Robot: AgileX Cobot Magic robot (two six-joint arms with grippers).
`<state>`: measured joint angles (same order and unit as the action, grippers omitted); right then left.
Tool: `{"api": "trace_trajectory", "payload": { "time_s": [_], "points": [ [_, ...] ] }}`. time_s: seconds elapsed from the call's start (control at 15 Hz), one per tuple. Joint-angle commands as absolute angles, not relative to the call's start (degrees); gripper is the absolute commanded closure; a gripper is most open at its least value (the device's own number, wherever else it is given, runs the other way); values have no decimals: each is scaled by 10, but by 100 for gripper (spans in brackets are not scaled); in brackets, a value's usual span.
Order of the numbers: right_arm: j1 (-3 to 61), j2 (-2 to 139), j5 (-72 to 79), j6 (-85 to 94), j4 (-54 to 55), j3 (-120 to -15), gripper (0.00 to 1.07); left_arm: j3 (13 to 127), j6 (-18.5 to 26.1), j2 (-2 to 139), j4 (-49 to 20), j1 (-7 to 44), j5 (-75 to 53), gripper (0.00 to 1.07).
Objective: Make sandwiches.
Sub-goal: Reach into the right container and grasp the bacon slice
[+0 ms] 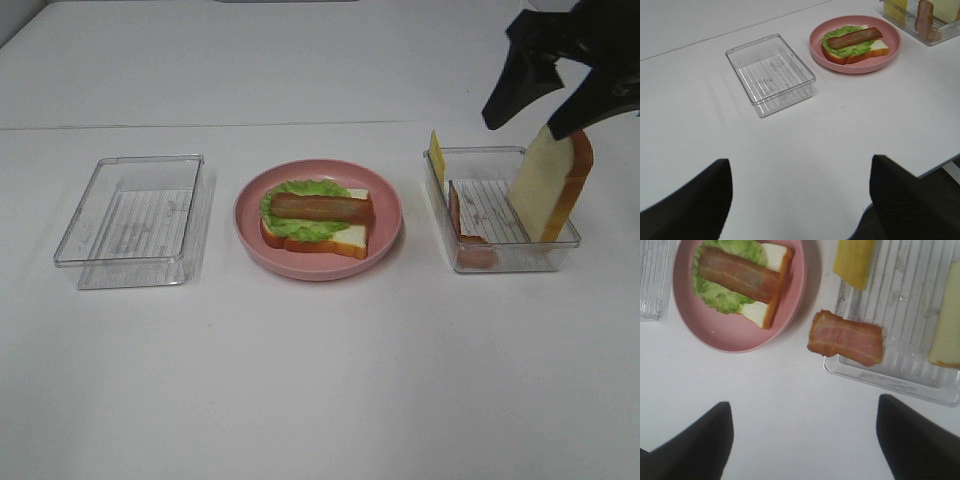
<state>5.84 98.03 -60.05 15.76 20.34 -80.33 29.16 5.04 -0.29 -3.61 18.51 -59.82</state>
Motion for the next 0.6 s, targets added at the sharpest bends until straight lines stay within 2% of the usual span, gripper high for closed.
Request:
{"api": "trace_trajectory", "payload": {
  "time_s": [0.07, 0.33, 0.6],
  "points": [
    [98, 1028, -623, 129, 162, -853, 40, 290, 52, -16, -40, 186, -597, 33],
    [128, 1127, -700, 45, 97, -956, 46, 290, 52, -16, -40, 186, -597, 33],
    [128, 1201, -729, 16, 76, -1028, 46, 290, 52, -15, -40, 186, -597, 33]
  ]
}}
